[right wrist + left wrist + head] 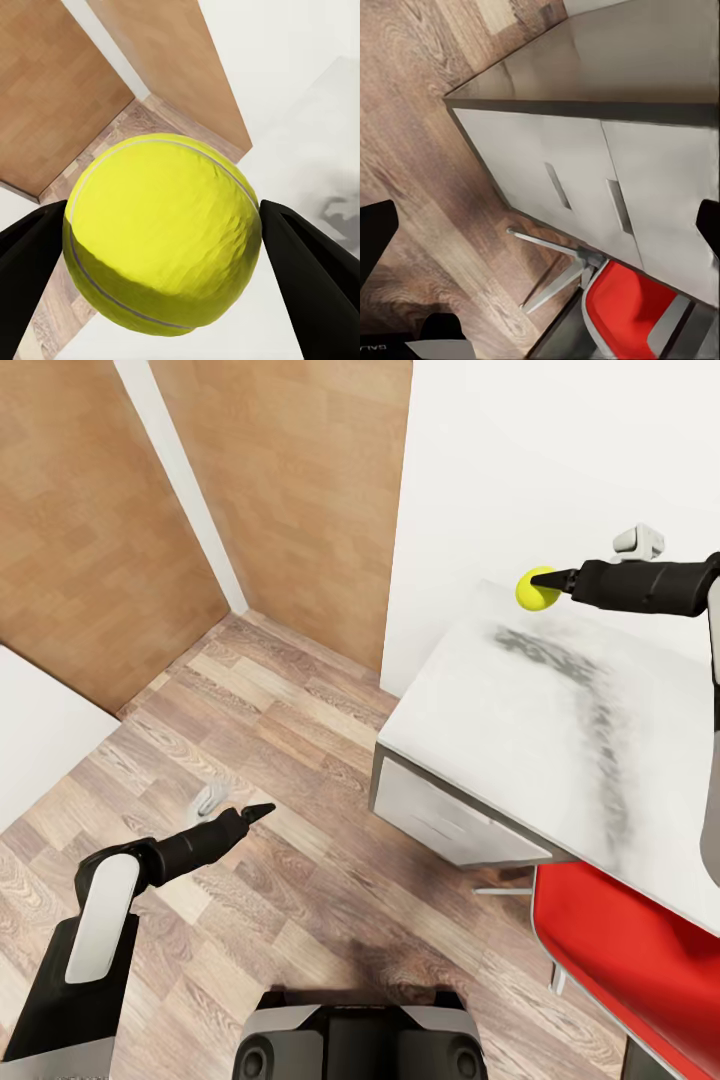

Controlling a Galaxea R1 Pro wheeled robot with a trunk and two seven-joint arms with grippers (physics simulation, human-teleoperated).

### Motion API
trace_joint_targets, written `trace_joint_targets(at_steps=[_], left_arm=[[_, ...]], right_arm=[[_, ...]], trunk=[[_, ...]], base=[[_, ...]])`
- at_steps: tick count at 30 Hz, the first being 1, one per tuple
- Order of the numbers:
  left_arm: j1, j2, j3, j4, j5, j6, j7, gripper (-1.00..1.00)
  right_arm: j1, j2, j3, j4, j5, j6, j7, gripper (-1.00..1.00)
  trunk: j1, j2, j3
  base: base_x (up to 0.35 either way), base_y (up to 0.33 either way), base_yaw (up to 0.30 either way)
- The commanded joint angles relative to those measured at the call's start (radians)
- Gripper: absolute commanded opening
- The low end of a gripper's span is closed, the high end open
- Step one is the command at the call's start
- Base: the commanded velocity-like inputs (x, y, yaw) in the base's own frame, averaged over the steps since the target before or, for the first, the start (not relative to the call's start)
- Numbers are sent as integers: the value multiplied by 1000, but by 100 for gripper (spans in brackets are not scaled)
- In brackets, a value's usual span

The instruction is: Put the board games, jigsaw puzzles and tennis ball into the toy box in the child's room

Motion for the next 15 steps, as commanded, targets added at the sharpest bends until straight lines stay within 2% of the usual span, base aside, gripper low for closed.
trace_joint_targets(at_steps=[1,7,15], left_arm=[[-6,-1,-12,-2,16,5,10,100],[-19,-2,-40,-2,34,5,13,100],[-25,-3,-50,-1,40,5,14,100]], right_arm=[[0,-1,1,-1,6,2,9,-100],[4,-10,1,-19,1,2,9,-100],[6,-36,2,-39,-7,2,9,-100]], trunk=[[0,-1,1],[0,-1,11],[0,-1,24]], base=[[0,0,0],[0,0,0],[0,0,-7]])
